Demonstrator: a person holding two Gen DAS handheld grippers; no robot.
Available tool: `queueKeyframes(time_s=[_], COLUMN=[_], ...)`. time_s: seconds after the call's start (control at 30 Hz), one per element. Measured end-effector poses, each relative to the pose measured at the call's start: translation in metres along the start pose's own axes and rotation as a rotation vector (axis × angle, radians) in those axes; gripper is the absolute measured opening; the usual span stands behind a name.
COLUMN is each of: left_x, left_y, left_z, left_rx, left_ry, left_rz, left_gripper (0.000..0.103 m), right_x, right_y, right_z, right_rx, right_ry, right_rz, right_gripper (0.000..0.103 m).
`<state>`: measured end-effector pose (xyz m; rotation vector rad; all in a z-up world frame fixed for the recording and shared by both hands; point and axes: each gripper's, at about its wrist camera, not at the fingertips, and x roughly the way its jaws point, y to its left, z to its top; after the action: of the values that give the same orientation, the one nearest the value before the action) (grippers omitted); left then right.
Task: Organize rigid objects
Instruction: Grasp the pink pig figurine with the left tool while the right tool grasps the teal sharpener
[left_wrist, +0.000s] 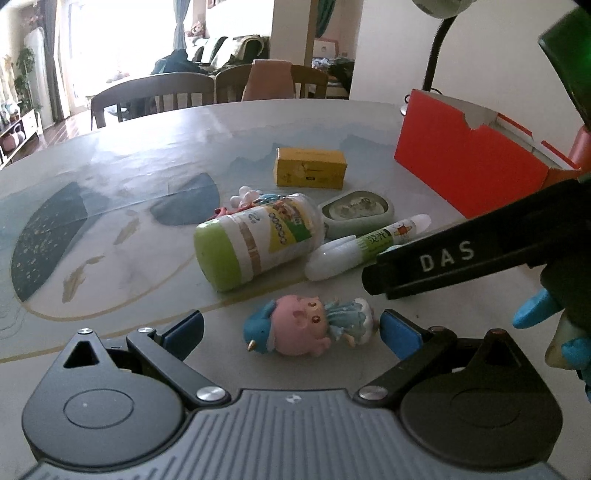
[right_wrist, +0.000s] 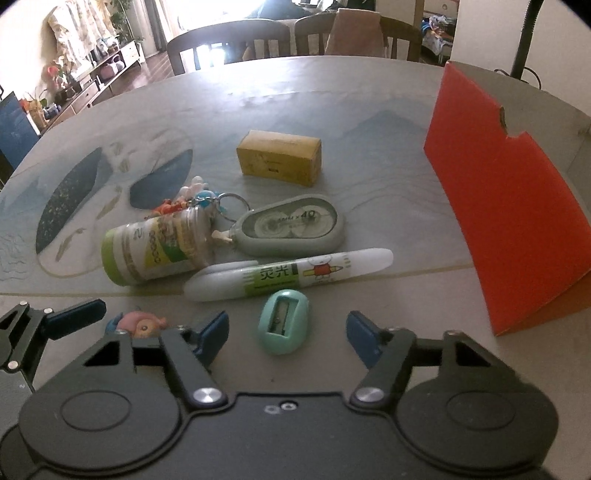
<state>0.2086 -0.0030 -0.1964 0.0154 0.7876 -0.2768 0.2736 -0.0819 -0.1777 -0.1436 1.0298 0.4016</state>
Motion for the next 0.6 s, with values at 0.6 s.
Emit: queueKeyframes(time_s=[0.6], left_x=[-0.005], left_y=[-0.0074], left_z=[0.0002], left_rx=[-0.006], left_ry=[0.007], left_rz=[-0.005], left_gripper=[0.077], right_x=[-0.0014], right_y=[-0.0038], right_z=[-0.0004], right_rx=[0.0], right_ry=[-0.01], right_rz=[0.005], right_gripper=[0.03])
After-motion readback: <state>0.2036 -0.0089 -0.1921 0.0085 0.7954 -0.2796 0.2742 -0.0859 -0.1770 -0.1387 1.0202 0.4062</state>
